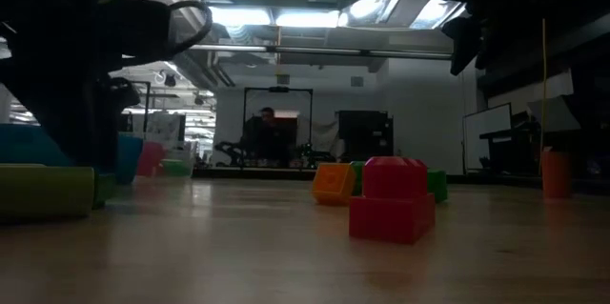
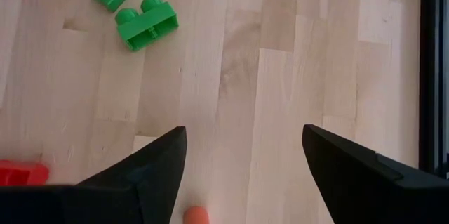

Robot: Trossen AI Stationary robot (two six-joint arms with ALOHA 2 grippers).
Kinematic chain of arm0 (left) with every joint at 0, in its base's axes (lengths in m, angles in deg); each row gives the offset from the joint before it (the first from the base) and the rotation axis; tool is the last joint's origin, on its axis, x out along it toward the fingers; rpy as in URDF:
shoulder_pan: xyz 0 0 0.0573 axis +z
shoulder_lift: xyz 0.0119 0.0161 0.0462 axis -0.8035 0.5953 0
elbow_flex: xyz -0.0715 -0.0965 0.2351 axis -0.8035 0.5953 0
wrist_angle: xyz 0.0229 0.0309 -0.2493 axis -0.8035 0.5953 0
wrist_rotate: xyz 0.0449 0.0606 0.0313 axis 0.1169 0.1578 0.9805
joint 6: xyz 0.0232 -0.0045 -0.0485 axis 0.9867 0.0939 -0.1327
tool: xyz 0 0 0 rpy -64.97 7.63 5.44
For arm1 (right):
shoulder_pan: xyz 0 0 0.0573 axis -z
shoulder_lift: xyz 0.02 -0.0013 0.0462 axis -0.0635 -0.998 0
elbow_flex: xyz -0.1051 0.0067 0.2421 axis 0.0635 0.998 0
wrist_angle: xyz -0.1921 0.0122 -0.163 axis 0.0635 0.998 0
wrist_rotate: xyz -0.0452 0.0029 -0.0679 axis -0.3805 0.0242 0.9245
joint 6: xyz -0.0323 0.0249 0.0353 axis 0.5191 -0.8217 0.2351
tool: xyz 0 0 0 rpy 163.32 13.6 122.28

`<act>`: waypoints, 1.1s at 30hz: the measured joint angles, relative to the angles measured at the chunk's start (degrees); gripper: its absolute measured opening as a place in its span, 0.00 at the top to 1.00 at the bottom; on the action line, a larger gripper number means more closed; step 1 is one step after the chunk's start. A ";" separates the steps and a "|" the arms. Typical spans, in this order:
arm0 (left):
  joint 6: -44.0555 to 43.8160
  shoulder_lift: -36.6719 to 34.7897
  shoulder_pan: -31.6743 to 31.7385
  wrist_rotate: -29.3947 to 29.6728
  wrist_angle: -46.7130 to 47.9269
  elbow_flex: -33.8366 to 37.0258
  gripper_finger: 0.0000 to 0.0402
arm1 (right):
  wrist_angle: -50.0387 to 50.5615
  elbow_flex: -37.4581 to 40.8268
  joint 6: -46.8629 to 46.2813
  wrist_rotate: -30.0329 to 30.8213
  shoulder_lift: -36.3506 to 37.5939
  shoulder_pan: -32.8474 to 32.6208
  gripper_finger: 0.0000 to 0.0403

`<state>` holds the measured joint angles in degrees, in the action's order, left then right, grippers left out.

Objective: Sort blocks by size
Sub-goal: Put the green 4 stud game piece into the blue bin

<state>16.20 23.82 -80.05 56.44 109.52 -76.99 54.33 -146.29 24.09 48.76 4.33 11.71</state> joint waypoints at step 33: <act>2.27 -3.28 4.38 -0.40 2.96 -0.02 0.69 | 0.02 0.00 0.00 0.17 0.00 0.00 0.29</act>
<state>18.47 20.54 -75.67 56.04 112.48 -77.02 54.35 -146.29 24.09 48.93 4.33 11.71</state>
